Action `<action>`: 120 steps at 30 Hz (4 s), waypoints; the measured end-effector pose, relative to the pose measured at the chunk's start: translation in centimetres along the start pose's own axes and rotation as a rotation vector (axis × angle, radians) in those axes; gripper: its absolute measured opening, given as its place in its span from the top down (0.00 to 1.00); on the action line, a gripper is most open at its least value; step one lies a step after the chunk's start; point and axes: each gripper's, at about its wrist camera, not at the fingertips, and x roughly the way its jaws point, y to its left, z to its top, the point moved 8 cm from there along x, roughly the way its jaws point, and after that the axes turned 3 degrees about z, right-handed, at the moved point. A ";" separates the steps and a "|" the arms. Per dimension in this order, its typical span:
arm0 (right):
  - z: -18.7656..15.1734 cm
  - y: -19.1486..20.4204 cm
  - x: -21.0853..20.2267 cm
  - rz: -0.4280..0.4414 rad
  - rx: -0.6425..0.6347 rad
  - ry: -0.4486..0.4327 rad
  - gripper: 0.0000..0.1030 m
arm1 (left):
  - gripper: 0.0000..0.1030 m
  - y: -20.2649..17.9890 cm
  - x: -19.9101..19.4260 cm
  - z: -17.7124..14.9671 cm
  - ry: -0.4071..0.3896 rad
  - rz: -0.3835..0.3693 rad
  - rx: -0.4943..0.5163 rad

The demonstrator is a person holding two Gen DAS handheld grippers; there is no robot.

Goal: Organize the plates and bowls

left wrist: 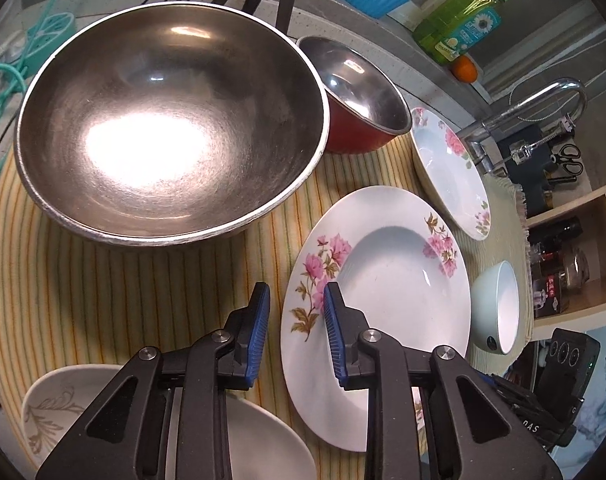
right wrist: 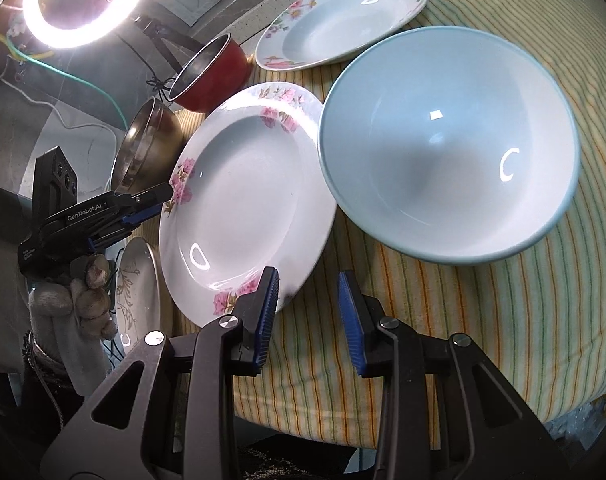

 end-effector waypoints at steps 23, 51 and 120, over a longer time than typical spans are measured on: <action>0.3 0.5 0.3 -0.013 -0.051 0.011 0.82 | 0.79 -1.0 0.5 -0.8 0.013 0.007 0.039; -2.6 0.5 0.2 -0.012 -0.048 0.048 0.81 | 0.79 -3.0 0.0 -5.1 0.030 0.035 0.111; 17.7 -6.8 -9.7 -0.035 -0.163 -0.145 0.44 | 0.52 -10.5 0.9 1.3 -0.123 -0.078 -0.028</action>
